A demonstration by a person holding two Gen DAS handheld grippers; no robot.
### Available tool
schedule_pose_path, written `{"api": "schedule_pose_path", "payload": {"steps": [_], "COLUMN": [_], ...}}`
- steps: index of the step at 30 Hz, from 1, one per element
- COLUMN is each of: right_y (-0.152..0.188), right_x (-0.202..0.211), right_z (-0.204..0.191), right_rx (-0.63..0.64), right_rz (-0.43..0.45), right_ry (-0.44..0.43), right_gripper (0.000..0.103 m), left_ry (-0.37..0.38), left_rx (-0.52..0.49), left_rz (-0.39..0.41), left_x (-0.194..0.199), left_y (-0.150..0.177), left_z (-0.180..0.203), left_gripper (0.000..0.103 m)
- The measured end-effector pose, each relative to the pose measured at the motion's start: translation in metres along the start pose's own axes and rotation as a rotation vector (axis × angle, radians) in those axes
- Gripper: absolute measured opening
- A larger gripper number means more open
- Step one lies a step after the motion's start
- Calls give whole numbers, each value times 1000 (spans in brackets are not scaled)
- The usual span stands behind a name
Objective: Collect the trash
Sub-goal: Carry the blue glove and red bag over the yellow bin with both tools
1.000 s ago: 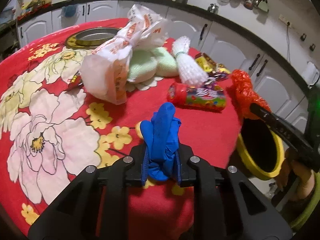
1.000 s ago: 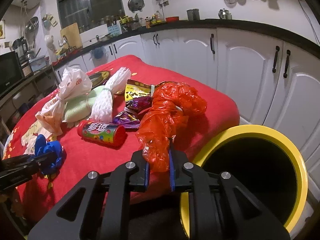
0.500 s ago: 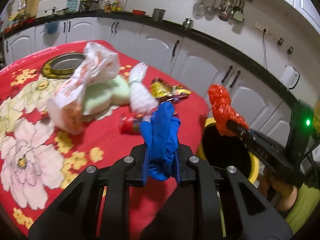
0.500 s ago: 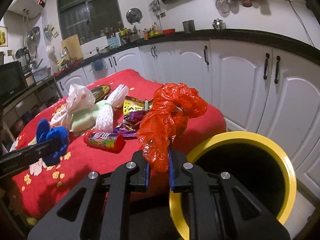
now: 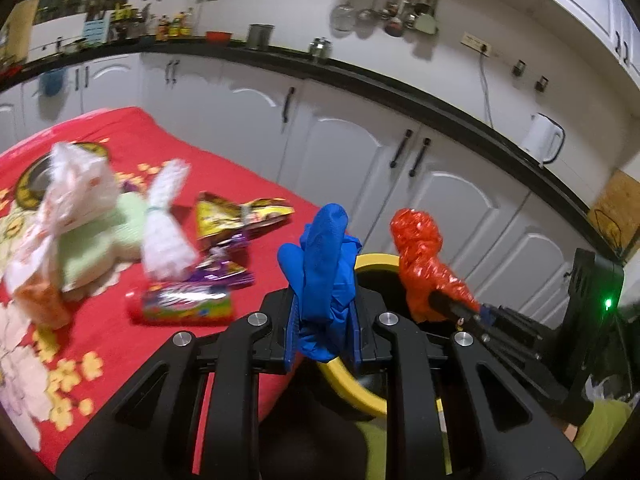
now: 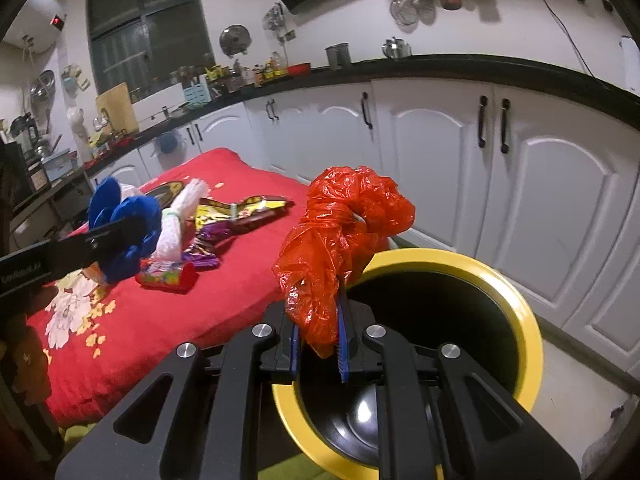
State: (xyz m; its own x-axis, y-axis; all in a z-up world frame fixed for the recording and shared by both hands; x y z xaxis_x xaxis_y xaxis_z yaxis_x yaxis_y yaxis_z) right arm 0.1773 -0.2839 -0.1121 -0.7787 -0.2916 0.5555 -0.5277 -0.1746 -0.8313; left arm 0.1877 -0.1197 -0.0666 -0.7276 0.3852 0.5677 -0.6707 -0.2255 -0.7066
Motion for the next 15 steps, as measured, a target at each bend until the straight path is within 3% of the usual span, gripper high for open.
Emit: {"api": "schedule_pose_path", "payload": {"steps": [15], "right_y": [34], "right_x": [20], "right_z": [27], "right_rx": [-15], "right_rz": [-56], "right_ry": [36], "right_gripper": [14], "left_ry": [75], "left_rx": [-68], "left_rz": [-72], "left_x": [-45], "left_y": [15], "left_z": [54], "left_gripper": [13]}}
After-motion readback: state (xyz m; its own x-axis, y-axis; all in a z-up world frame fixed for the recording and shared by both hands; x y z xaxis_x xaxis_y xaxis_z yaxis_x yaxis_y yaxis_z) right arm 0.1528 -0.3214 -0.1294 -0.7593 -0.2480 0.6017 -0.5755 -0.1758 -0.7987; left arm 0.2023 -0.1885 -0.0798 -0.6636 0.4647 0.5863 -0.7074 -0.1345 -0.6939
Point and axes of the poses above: each gripper's, at about its wrist camera, not at the fingertips, and x roughly against the way its jaws point, z to its right, y to its underside, the point moved 8 cm from there along -x, roughly the way its jaws point, and after that the axes turned 12 degrees about x, right-handed, at the moved point
